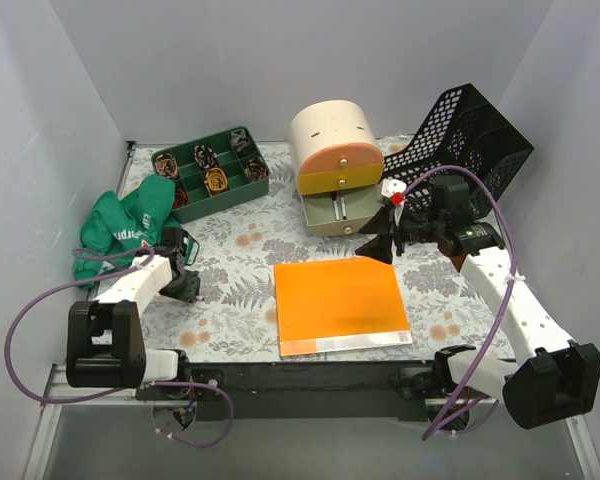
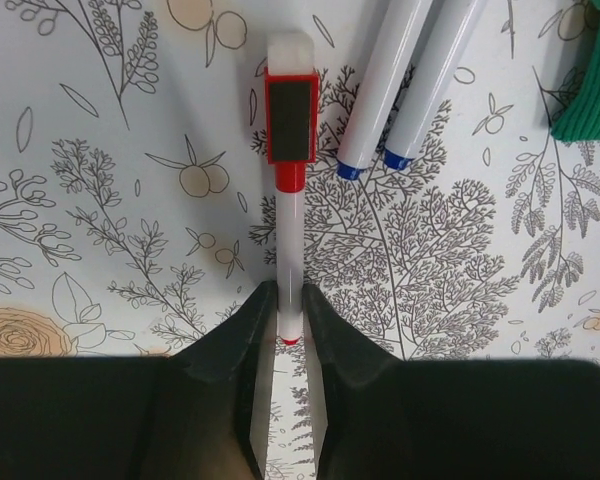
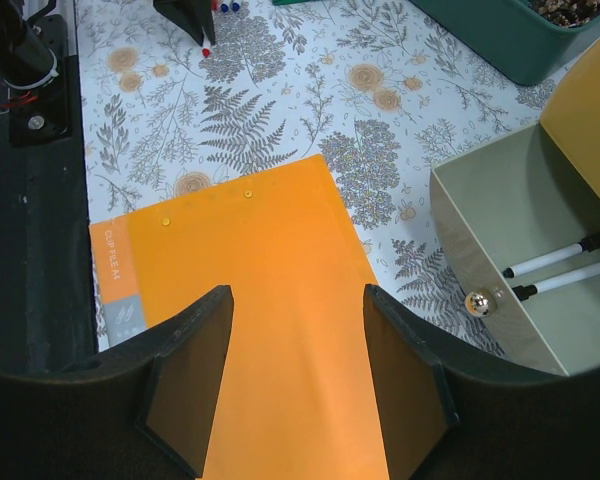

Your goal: Organize the desk

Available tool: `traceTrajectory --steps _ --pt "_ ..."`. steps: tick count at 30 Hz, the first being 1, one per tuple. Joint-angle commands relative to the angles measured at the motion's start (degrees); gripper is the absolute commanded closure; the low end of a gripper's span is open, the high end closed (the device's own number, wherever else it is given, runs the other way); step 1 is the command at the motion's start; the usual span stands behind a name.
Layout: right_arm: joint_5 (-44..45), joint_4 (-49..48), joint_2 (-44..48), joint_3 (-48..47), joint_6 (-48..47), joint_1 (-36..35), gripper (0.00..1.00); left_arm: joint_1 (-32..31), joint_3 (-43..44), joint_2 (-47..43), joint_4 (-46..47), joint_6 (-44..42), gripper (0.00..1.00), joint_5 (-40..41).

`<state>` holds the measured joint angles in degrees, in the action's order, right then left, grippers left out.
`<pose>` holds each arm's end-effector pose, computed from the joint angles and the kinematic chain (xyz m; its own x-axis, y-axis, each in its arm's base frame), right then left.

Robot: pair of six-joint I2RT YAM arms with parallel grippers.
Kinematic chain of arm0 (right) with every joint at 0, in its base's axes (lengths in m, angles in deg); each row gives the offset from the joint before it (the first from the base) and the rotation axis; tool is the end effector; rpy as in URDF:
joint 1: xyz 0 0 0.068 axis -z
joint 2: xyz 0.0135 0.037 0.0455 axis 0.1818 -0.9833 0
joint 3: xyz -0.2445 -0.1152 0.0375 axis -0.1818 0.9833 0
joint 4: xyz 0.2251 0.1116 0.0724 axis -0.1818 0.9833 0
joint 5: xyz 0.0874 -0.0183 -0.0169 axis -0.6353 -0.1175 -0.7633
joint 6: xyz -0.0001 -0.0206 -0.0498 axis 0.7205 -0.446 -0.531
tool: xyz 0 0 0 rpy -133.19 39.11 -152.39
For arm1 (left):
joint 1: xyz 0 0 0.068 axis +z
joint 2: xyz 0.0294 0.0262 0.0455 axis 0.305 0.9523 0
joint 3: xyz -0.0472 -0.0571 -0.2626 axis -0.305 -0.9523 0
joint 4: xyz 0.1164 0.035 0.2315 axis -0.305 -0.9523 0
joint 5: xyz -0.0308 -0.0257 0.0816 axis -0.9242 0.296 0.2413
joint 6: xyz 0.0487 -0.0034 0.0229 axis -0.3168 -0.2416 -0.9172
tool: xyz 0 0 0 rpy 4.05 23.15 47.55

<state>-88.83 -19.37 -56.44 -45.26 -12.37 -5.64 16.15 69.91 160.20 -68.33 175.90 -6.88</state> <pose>0.2208 0.0938 0.3259 -0.0554 -0.3074 -0.9500 -0.9660 0.2570 -0.0268 0.2022 0.0019 0.1607 0.3995 -0.9061 -0.1395 -0.9072 -0.3688 -0.2025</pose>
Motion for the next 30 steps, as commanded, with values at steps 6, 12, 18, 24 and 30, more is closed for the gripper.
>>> traceTrajectory --steps 6,12,18,24,30 --pt "0.05 -1.2 1.41 0.35 -0.58 0.3 0.37 -0.06 -3.56 -8.31 5.3 7.61 0.95 -14.79" --pt "1.02 -1.2 1.49 0.44 -0.93 0.47 0.37 -1.73 -1.55 -14.65 10.04 2.52 1.0 -25.71" --pt "1.55 -1.12 1.32 0.53 -1.28 0.83 0.37 -2.7 -0.4 -16.24 23.37 -2.24 1.0 -37.12" --pt "3.31 -1.12 1.05 0.79 -2.07 1.35 0.37 -10.93 6.0 -6.43 35.43 -5.05 1.0 -41.54" --pt "4.27 -1.2 1.32 0.88 -2.86 3.28 0.37 -19.47 21.55 8.77 39.58 -16.37 1.0 -41.54"
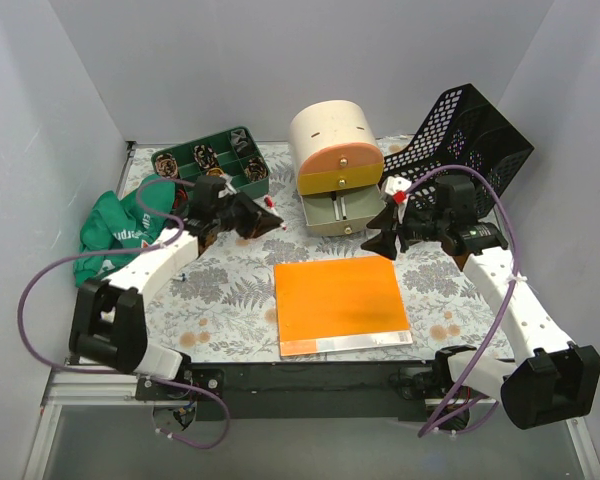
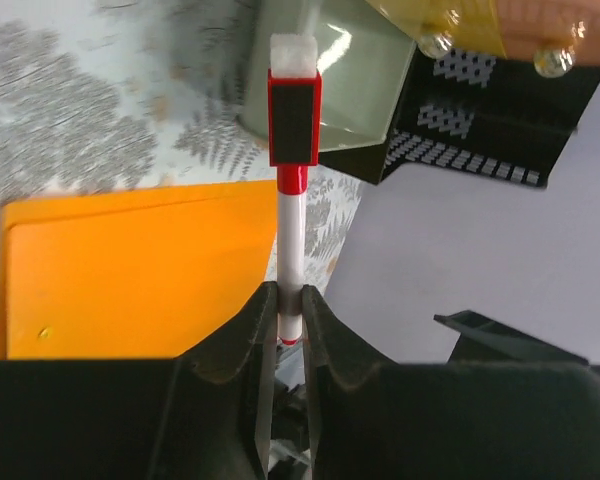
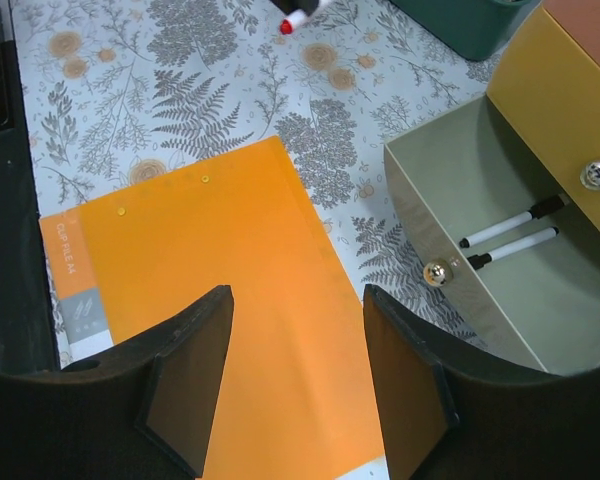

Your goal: Organize the desk

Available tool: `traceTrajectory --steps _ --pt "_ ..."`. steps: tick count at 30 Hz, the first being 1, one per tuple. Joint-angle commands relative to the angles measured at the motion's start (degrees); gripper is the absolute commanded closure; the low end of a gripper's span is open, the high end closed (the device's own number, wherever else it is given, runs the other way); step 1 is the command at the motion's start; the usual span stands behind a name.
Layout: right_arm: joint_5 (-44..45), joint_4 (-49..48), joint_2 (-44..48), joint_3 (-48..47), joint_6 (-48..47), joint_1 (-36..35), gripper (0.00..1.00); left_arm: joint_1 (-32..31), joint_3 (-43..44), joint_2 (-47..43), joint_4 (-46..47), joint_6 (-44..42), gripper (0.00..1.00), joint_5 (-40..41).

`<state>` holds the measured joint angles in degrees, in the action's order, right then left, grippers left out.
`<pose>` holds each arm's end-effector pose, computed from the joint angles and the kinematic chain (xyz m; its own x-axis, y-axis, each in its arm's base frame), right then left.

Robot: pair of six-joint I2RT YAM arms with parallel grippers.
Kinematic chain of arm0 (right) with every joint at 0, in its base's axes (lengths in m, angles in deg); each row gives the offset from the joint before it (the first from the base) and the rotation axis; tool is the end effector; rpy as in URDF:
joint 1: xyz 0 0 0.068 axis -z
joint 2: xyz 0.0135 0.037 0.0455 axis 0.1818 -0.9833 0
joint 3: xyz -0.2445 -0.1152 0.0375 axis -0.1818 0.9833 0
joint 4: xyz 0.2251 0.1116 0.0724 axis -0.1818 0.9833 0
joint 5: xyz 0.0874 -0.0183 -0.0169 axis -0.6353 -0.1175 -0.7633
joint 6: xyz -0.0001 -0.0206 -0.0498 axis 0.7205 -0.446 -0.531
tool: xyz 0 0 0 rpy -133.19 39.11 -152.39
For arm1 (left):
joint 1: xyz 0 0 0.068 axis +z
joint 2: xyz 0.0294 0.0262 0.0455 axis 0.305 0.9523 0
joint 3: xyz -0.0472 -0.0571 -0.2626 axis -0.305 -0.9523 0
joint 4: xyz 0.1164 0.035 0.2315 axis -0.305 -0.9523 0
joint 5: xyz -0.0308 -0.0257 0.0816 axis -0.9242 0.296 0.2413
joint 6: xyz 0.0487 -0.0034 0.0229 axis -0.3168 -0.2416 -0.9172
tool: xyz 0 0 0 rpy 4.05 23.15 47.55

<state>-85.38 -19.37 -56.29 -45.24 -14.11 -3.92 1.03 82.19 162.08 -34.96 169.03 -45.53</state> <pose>0.2247 0.0861 0.3254 -0.0426 -0.3408 -0.9392 -0.9434 0.3231 -0.0744 0.2765 -0.0996 0.2475 -0.3901 -0.7771 0.4939 -0.7460 -0.0477 -0.6643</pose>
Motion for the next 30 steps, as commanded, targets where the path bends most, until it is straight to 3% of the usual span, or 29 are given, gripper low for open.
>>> traceTrajectory --steps 1,9,16,21,22,24,30 --pt "0.99 -1.2 1.51 0.86 -1.2 2.08 0.37 -4.88 10.94 8.32 6.3 -11.27 1.0 -3.16" --pt "0.39 -1.82 3.27 1.21 -0.94 7.89 0.36 -11.2 28.25 20.63 3.49 -43.3 0.96 -7.47" --pt "-1.11 -1.91 2.83 1.29 -0.59 8.77 0.36 -15.7 34.16 25.03 2.17 -64.09 0.89 0.43" --pt "-1.55 -1.99 2.66 1.47 -0.5 9.03 0.36 -17.37 38.11 29.25 1.82 -68.94 0.75 5.79" --pt "-1.64 -1.99 2.66 1.47 -0.41 9.21 0.36 -17.63 38.73 29.51 1.82 -69.73 0.61 6.67" --pt "-1.82 -1.99 2.66 1.38 -0.5 9.29 0.36 -18.42 39.43 30.13 1.73 -70.35 0.5 7.99" --pt "-2.26 -1.99 2.66 1.47 -0.5 9.47 0.36 -18.69 39.18 30.31 2.52 -69.21 0.47 12.57"
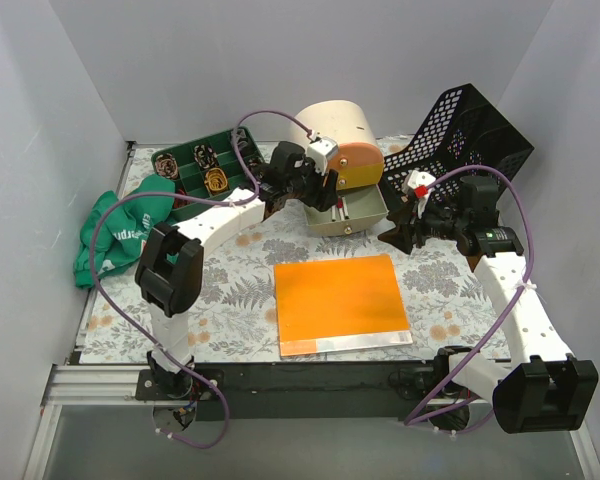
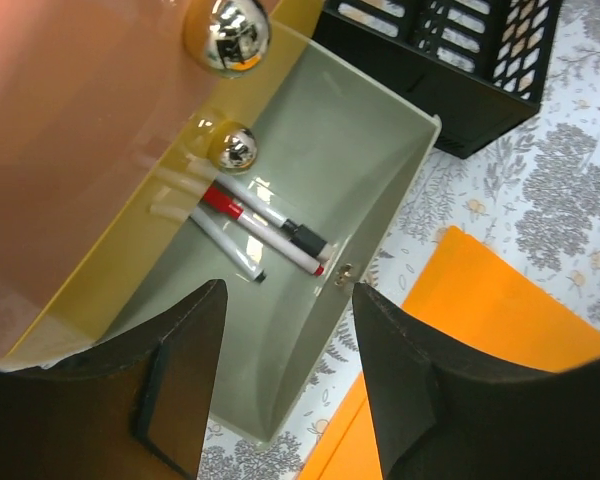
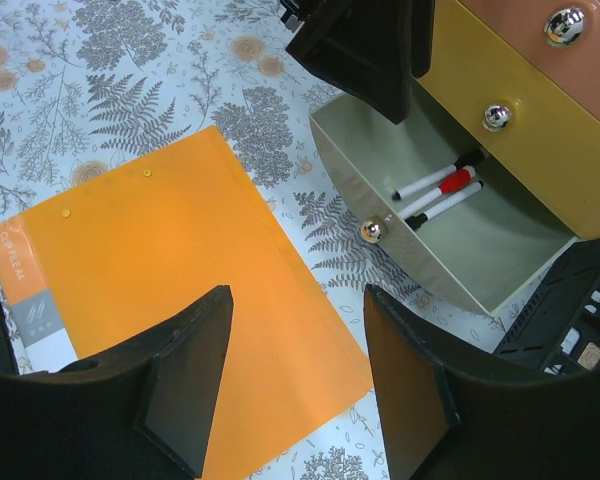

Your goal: Organize the desk

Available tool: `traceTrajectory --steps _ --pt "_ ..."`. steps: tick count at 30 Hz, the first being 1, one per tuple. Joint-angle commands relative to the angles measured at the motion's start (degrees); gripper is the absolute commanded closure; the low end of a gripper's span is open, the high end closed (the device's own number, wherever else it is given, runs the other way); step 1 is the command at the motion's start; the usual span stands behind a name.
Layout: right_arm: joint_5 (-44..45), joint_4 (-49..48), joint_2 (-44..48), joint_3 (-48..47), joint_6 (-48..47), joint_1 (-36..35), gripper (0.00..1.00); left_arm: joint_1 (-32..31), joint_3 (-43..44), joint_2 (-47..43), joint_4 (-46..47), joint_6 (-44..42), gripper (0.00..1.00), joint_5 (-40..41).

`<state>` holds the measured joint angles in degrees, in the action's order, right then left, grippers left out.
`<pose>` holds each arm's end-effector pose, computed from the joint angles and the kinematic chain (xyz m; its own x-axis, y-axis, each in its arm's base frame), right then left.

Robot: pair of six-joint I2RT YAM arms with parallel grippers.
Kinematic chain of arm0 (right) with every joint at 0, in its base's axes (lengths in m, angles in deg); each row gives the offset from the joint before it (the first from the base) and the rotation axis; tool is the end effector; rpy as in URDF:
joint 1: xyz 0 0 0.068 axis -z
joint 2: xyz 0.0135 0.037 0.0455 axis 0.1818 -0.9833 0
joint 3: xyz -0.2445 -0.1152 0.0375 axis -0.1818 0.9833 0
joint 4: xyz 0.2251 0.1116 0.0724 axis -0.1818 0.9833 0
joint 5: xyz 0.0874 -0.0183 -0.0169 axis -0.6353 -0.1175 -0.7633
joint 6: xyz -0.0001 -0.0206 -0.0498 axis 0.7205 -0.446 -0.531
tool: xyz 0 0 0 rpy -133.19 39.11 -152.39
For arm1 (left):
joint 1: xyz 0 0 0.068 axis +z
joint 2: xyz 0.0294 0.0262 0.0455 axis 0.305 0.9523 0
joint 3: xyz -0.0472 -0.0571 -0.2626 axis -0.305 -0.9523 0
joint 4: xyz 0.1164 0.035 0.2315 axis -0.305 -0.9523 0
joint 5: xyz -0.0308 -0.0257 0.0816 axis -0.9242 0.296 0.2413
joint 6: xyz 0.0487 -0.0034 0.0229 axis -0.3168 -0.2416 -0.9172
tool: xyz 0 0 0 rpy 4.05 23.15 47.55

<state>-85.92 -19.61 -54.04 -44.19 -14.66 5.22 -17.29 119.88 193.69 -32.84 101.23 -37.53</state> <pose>0.2268 0.0487 0.3282 -0.0620 -0.3280 -0.9426 -0.8825 0.4592 -0.1018 0.3636 -0.2687 0.2756 -0.8078 -0.1642 -0.5661 0.3328 0.6656 -0.6680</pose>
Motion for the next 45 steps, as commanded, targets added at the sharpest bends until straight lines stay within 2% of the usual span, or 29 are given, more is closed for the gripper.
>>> traceTrajectory --steps 1,3,4,6,7,8,9,10,12,13,15,16,18,20,24,27,30,31,34,36,38,45 --pt "-1.8 -1.67 0.41 0.51 0.05 0.42 0.36 -0.37 0.45 -3.65 2.49 -0.45 0.47 5.79" --pt "-2.15 -1.75 0.23 0.6 0.05 0.51 0.36 -0.37 -5.69 -8.04 6.53 2.89 0.45 7.64" --pt "-2.67 -1.75 0.14 0.6 0.22 0.42 0.36 -0.37 -8.06 -13.55 9.34 4.46 0.36 9.21" --pt "-3.29 -1.75 -0.21 0.68 0.31 0.42 0.36 0.15 -16.3 -19.02 12.87 10.42 0.25 13.7" --pt "-3.9 -1.75 -0.38 0.6 0.4 0.51 0.36 0.68 -19.66 -25.23 13.84 13.24 0.17 14.41" --pt "-4.17 -1.75 -0.47 0.68 0.57 0.51 0.36 2.77 -22.65 -28.08 14.02 16.05 0.14 13.72" --pt "-4.69 -1.75 -0.39 0.69 0.66 0.42 0.36 4.18 -29.03 -31.32 14.11 22.61 0.13 12.41" --pt "-4.87 -1.75 -0.38 0.69 0.83 0.51 0.36 6.11 -31.88 -34.05 13.41 25.98 0.13 10.31" --pt "-5.22 -1.84 -0.38 0.86 0.92 0.51 0.36 13.49 -38.03 -42.32 12.36 33.36 0.13 4.7" --pt "-5.23 -1.84 -0.38 0.86 1.1 0.51 0.36 16.04 -43.19 -44.87 11.4 39.05 0.13 3.79" --pt "-5.4 -1.93 -0.56 0.86 1.19 0.42 0.36 22.2 -47.88 -52.34 9.98 43.66 0.13 5.0" --pt "-5.49 -1.84 -0.65 0.95 1.19 0.51 0.36 23.96 -50.69 -54.62 5.19 47.16 0.14 5.97" --pt "-5.66 -1.93 -0.82 0.95 1.28 0.42 0.36 28.09 -52.03 -58.41 0.86 49.12 0.13 9.38" --pt "-5.84 -2.02 -1.09 0.86 1.36 0.51 0.36 31.77 -52.47 -58.95 -6.7 51.84 0.09 11.6" --pt "-6.1 -2.02 -1.44 0.86 1.45 0.51 0.36 38.47 -54.23 -58.08 -13.22 56.23 0.07 12.66" --pt "-6.11 -1.93 -1.61 0.86 1.54 0.51 0.36 40.15 -53.53 -56.76 -18.57 63.7 0.13 18.35" --pt "-6.1 -1.93 -1.53 0.86 1.54 0.51 0.36 40.5 -51.87 -53.25 -24.9 69.76 0.31 25.83" --pt "-6.1 -2.02 -1.53 0.95 1.45 0.51 0.37 41.02 -51.6 -51.41 -26.57 70.48 0.39 26.45" --pt "-5.84 -1.93 -1.61 0.86 1.54 0.51 0.37 41.98 -51.33 -48.85 -27.2 72.51 0.46 26.72" --pt "-5.58 -1.93 -1.61 0.77 1.54 0.51 0.37 42.34 -50.63 -46.48 -27.81 73.73 0.63 28.3" --pt "-5.49 -1.93 -1.61 0.77 1.54 0.42 0.37 43.31 -49.75 -43.85 -29.39 74.09 0.71 29.88" --pt "-5.31 -1.93 -1.62 0.86 1.45 0.51 0.37 47.7 -48.61 -38.32 -25.45 71.81 0.71 30.07"
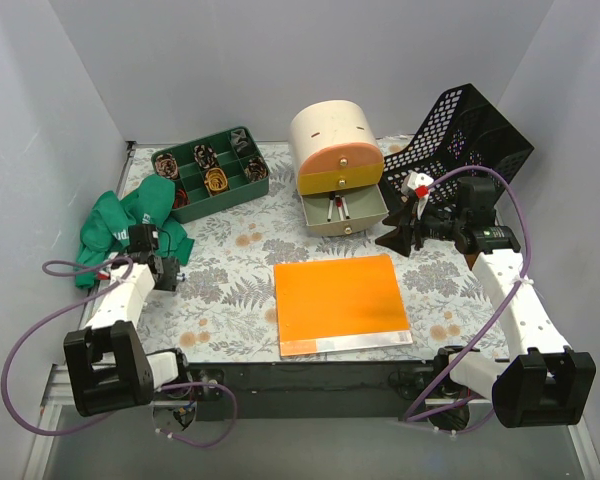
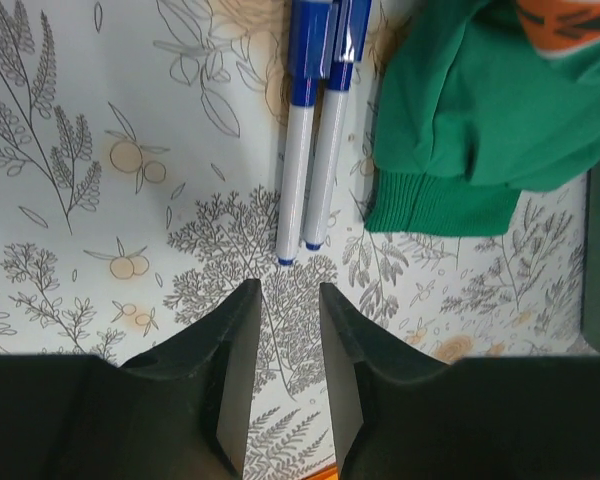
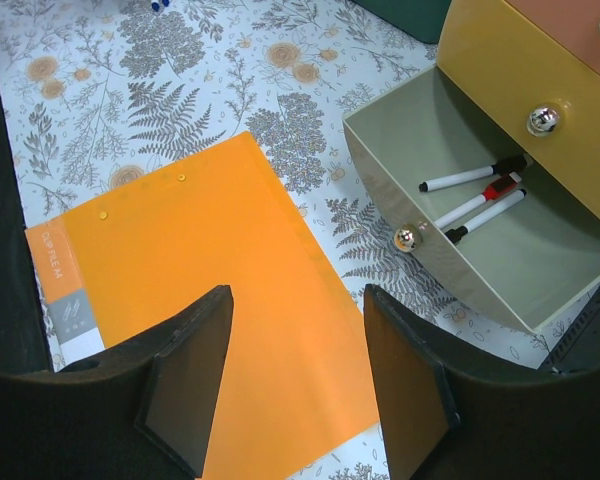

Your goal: Organize the desk

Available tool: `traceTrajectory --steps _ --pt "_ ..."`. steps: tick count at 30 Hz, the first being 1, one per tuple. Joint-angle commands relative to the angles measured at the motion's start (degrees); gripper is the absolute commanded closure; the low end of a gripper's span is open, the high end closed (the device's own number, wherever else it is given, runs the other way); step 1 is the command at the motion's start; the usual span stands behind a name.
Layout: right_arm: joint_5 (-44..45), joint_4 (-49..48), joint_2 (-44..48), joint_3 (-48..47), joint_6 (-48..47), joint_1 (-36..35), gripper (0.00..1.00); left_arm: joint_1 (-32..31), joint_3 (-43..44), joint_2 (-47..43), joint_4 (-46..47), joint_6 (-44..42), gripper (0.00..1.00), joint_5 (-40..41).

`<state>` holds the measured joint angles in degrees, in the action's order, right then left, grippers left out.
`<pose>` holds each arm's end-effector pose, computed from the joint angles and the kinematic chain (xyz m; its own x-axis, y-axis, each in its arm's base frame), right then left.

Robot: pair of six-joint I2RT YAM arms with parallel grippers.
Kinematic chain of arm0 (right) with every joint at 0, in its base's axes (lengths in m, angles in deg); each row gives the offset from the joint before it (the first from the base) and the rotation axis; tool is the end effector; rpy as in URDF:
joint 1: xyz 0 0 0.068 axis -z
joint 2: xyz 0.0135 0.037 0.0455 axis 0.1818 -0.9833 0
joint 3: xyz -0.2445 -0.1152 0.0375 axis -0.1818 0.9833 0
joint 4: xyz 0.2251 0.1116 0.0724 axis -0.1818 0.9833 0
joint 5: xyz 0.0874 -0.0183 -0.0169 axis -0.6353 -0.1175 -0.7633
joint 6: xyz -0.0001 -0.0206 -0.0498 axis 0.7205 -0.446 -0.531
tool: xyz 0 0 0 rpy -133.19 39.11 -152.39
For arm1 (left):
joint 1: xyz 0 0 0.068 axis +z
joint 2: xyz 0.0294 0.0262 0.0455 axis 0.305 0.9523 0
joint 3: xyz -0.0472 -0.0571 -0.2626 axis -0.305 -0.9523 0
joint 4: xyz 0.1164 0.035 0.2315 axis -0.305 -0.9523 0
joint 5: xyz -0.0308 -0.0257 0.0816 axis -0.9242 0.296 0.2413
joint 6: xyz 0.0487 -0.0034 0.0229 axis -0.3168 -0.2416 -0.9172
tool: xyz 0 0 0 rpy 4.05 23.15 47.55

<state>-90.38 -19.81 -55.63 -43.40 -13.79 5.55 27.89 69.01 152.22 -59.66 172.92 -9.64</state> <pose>0.2306 0.0494 0.3192 -0.0962 -0.2909 -0.9519 -0.9105 0.4121 -0.0339 0.2024 0.0422 0.1862 0.5429 -0.8398 -0.0010 -0.7619 -0.4920 -0.4212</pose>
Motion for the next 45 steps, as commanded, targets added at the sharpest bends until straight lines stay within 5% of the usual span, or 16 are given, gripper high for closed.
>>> traceTrajectory --steps 1,27,39,45 --pt "-0.77 -1.73 0.07 0.07 0.58 0.18 0.37 3.92 2.34 4.55 1.81 -0.23 0.71 1.65" --pt "0.46 -1.65 0.95 -0.37 0.23 0.18 0.37 6.92 7.35 17.13 0.94 -3.23 0.66 -3.98" --pt "0.29 -1.73 1.65 -0.36 0.23 0.18 0.36 6.92 2.43 12.92 1.64 -6.21 0.72 -7.14" --pt "0.38 -1.73 1.65 -0.37 0.23 0.18 0.36 7.01 2.52 7.93 0.94 -9.55 0.56 -11.97"
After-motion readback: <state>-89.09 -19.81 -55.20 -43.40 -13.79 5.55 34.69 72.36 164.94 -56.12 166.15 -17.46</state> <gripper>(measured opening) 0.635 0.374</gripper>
